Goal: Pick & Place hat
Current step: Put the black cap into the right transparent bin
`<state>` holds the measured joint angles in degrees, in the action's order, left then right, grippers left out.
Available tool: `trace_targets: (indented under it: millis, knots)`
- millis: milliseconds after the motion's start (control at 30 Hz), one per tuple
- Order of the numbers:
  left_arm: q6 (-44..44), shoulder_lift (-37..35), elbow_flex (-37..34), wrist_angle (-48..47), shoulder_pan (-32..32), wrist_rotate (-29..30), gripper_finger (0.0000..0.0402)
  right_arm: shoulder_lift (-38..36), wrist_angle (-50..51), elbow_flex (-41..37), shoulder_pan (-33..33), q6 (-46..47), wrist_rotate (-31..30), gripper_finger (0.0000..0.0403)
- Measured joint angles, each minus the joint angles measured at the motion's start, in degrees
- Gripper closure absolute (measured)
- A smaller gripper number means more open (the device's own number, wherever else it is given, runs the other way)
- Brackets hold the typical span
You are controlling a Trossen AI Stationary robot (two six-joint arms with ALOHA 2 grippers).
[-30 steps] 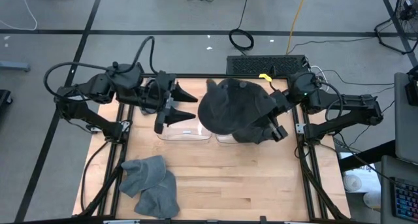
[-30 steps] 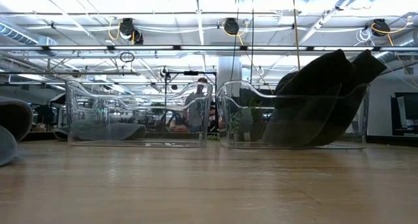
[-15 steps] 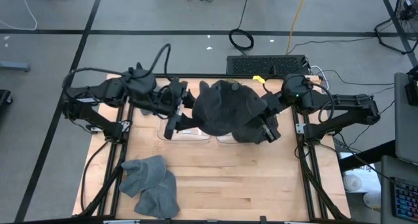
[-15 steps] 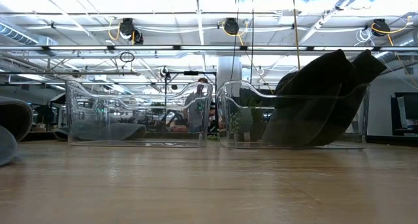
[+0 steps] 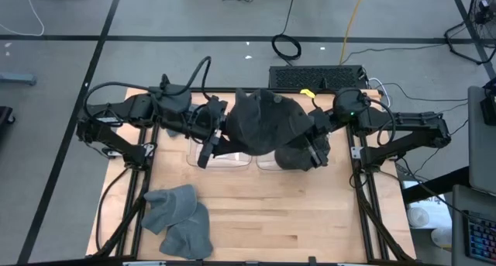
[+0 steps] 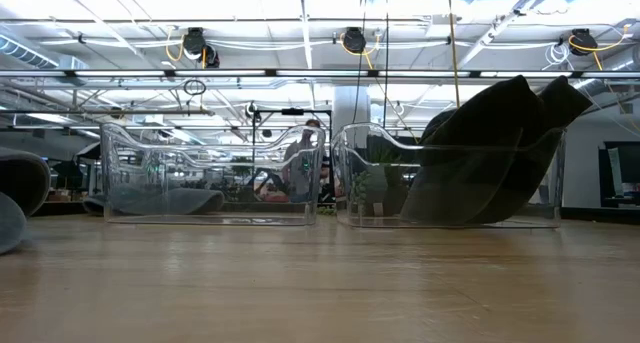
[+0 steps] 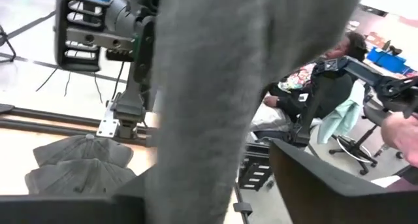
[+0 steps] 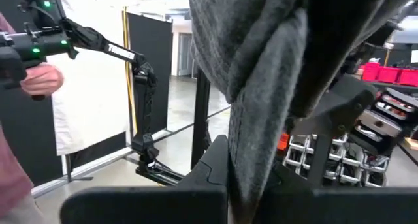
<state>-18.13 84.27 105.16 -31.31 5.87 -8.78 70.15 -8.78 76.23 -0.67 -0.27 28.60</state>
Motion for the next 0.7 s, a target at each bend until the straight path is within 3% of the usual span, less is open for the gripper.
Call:
trace_targets:
  millis: [433, 700]
  knots:
    - [1.3, 0.0, 0.0, 0.2, 0.0, -1.5, 0.0385, -0.1, 0.0, 0.0, 0.0, -0.4, 0.0, 0.0402]
    - [3.0, 0.0, 0.0, 0.0, -0.5, -3.8, 0.0392, -0.1, 0.4, 0.0, 0.0, 4.6, -0.5, 0.0373]
